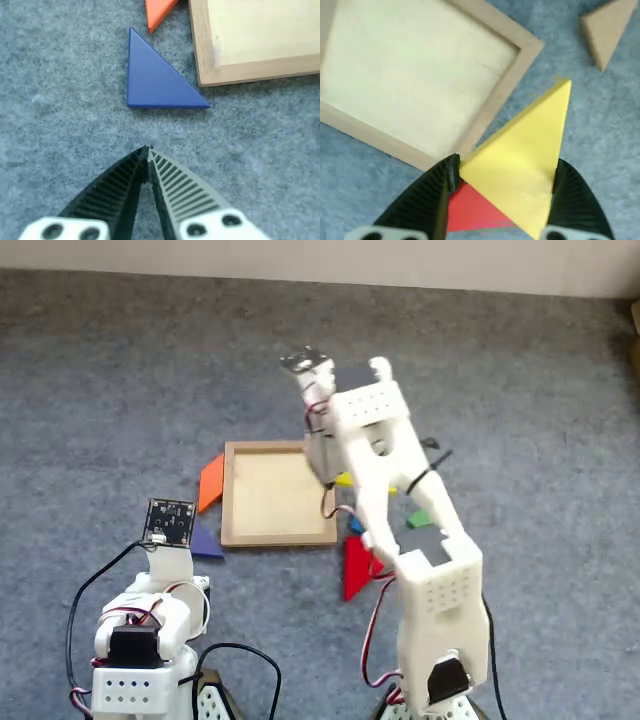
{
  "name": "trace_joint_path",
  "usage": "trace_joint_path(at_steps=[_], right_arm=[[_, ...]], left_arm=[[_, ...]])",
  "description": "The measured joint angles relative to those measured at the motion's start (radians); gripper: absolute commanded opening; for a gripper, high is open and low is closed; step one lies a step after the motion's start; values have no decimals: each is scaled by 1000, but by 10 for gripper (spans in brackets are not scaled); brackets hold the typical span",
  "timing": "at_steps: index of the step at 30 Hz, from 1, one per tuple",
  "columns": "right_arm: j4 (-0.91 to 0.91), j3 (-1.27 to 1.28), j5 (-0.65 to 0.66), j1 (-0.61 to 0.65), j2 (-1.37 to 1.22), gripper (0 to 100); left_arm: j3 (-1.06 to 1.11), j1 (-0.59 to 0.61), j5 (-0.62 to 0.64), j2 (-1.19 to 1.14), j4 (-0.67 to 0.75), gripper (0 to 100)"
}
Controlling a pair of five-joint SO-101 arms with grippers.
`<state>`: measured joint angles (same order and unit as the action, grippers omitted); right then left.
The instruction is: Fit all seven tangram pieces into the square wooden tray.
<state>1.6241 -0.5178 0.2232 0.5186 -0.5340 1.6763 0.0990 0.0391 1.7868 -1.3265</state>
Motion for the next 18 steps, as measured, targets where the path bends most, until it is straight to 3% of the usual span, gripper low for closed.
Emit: trace_joint_path(at_steps=[10, 18], right_arm=[[-166, 0, -523, 170, -2, 191], [-265, -2, -680, 172, -149, 191]], left_arm=[[0, 0, 0, 0, 0, 8], [0, 0, 0, 0, 0, 8]])
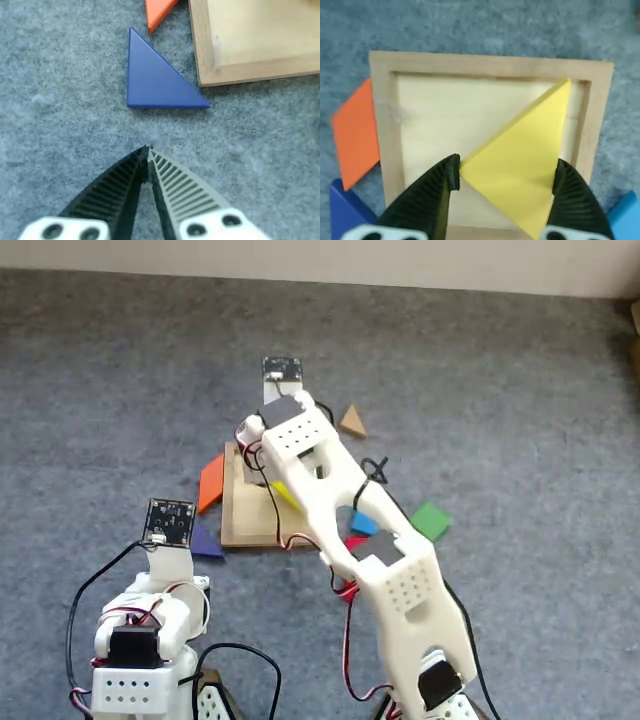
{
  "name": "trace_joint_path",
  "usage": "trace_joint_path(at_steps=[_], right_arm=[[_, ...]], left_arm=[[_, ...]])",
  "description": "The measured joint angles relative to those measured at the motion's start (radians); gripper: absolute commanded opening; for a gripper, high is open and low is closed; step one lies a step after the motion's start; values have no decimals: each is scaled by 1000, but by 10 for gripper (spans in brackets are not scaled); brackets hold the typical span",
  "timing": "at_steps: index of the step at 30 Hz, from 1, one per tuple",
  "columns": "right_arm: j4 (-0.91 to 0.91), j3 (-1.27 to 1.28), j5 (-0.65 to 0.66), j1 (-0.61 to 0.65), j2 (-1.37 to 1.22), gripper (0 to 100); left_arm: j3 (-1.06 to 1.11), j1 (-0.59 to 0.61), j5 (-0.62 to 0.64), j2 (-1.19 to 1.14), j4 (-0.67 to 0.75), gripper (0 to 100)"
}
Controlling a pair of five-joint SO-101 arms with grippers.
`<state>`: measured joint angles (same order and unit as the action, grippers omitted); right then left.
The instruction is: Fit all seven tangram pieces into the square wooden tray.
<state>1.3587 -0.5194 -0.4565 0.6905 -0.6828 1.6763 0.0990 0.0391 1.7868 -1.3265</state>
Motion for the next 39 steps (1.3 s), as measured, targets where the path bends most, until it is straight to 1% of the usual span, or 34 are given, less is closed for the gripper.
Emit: trace_joint_path(at_steps=[8, 15, 18, 26, 29, 32, 36, 39], right_arm=[[-3, 0, -5, -6, -11, 198], [9, 0, 31, -31, -11, 287], [40, 0, 37, -34, -11, 293], [46, 0, 40, -34, -11, 293], [103, -8, 43, -34, -11, 289], [166, -77, 46, -34, -8, 286], [313, -163, 46, -41, 46, 224], [367, -189, 49, -55, 107, 193]], left_arm=[[0, 0, 0, 0, 0, 8], [0, 0, 0, 0, 0, 8], [0, 0, 0, 0, 0, 8], [0, 0, 0, 0, 0, 8], [0, 0, 0, 0, 0, 8], [0, 0, 0, 0, 0, 8], [0, 0, 0, 0, 0, 8], [0, 0, 0, 0, 0, 8]])
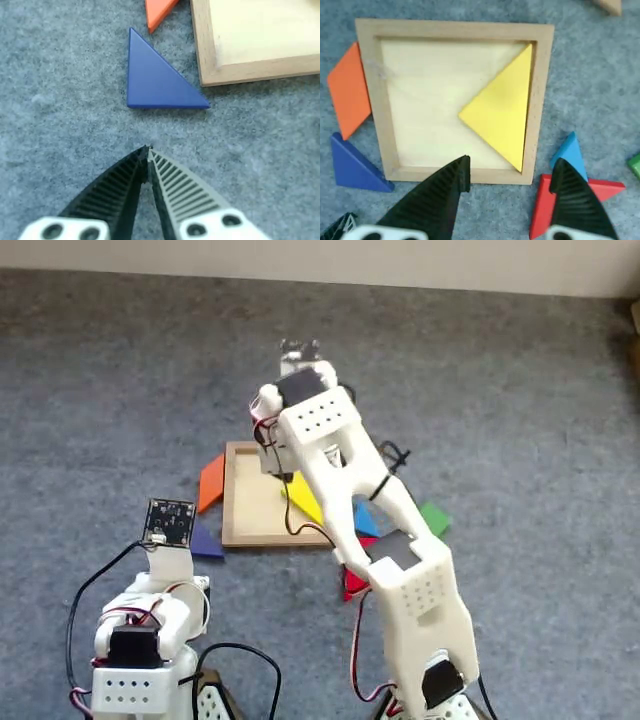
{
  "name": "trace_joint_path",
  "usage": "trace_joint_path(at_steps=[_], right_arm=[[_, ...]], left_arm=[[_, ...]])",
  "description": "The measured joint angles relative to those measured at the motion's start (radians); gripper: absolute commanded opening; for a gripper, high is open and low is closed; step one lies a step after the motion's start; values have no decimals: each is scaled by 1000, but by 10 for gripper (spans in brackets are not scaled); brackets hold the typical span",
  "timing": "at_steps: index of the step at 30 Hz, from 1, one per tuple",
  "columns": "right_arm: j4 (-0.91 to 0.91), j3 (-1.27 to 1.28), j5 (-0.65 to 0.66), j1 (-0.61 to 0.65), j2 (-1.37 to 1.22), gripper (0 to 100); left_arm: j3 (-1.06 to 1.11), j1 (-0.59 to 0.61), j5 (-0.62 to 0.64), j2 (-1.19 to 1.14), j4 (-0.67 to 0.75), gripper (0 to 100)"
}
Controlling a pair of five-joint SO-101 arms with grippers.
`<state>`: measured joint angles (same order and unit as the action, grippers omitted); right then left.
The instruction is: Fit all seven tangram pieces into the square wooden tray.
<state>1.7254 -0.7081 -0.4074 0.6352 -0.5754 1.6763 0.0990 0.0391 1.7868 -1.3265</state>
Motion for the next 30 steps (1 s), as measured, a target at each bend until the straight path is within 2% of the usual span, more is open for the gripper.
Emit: trace_joint_path(at_steps=[5, 8, 15, 22, 30], right_arm=[[8, 95, 101, -9, 104, 181], [8, 218, 120, -15, 178, 181], [9, 479, 121, -66, 440, 181], [9, 621, 121, -146, 698, 181], [0, 842, 121, -149, 772, 181]], left_arm=[[0, 0, 0, 0, 0, 8], [0, 0, 0, 0, 0, 8], [0, 0, 0, 0, 0, 8], [0, 0, 0, 0, 0, 8], [0, 0, -2, 0, 0, 8]])
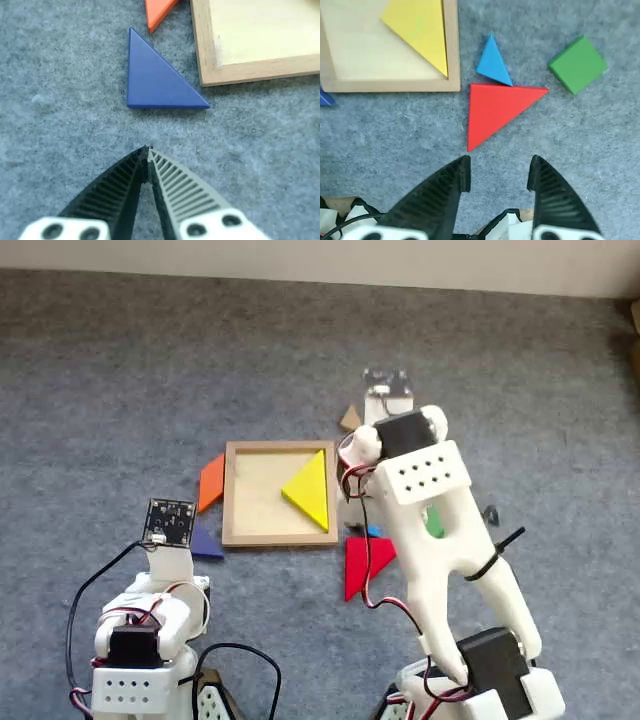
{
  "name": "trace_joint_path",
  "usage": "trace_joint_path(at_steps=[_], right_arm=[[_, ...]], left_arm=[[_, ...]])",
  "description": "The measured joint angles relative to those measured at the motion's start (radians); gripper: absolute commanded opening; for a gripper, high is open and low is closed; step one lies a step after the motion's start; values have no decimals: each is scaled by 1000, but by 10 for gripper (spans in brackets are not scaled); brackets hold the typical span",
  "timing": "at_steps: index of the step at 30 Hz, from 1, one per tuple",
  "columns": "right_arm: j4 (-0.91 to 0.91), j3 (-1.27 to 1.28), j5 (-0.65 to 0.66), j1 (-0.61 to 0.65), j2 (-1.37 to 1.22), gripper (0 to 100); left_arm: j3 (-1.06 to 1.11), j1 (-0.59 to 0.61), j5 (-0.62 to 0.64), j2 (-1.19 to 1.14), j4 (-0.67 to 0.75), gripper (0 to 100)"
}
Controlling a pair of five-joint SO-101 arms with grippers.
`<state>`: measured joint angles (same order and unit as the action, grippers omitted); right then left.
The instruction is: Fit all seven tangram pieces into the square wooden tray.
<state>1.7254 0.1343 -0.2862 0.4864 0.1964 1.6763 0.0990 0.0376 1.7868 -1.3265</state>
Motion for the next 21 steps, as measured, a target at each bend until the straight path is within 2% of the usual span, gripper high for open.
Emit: trace_joint_path(at_steps=[4, 12, 18, 21], right_arm=[[-92, 115, -15, 0, 8, 181], [-377, 319, -328, 0, 8, 189], [-603, 499, -451, 2, 8, 369], [-666, 551, -485, 3, 8, 385]], left_arm=[[0, 0, 0, 0, 0, 8], [0, 0, 0, 0, 0, 8], [0, 0, 0, 0, 0, 8], [0, 0, 0, 0, 0, 8]])
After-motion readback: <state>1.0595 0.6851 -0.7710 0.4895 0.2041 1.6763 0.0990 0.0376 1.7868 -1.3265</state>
